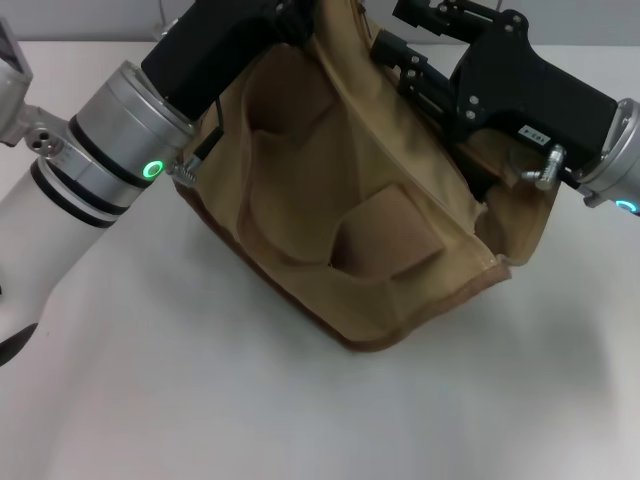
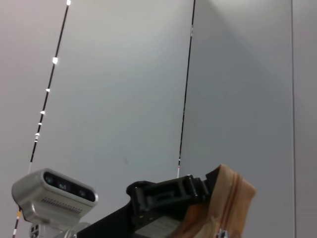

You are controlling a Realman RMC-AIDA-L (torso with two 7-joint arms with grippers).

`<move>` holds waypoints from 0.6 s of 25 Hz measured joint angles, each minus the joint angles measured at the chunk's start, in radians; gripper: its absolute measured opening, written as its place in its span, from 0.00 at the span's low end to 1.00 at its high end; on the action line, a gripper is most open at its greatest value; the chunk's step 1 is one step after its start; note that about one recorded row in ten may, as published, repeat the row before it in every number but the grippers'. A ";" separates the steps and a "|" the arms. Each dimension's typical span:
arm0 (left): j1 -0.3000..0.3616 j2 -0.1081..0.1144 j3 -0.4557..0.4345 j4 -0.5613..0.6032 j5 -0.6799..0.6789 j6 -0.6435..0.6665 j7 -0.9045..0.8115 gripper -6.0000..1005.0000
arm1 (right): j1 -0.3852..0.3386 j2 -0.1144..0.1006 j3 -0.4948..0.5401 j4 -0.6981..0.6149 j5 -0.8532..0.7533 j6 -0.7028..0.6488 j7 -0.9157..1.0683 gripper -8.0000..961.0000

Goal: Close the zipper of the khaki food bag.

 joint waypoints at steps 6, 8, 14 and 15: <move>0.005 0.000 0.004 -0.001 0.001 0.003 0.000 0.03 | -0.006 0.000 0.003 0.001 0.001 -0.008 -0.001 0.42; 0.007 0.000 0.004 -0.001 0.001 0.003 0.000 0.03 | -0.013 0.000 0.003 0.001 0.011 -0.011 -0.001 0.42; 0.021 0.000 0.002 -0.001 0.001 -0.002 0.000 0.03 | -0.027 -0.001 0.003 -0.004 0.055 -0.008 -0.002 0.41; 0.023 0.000 0.002 -0.001 0.001 -0.001 0.000 0.03 | -0.027 -0.001 0.003 -0.004 0.055 -0.008 -0.002 0.41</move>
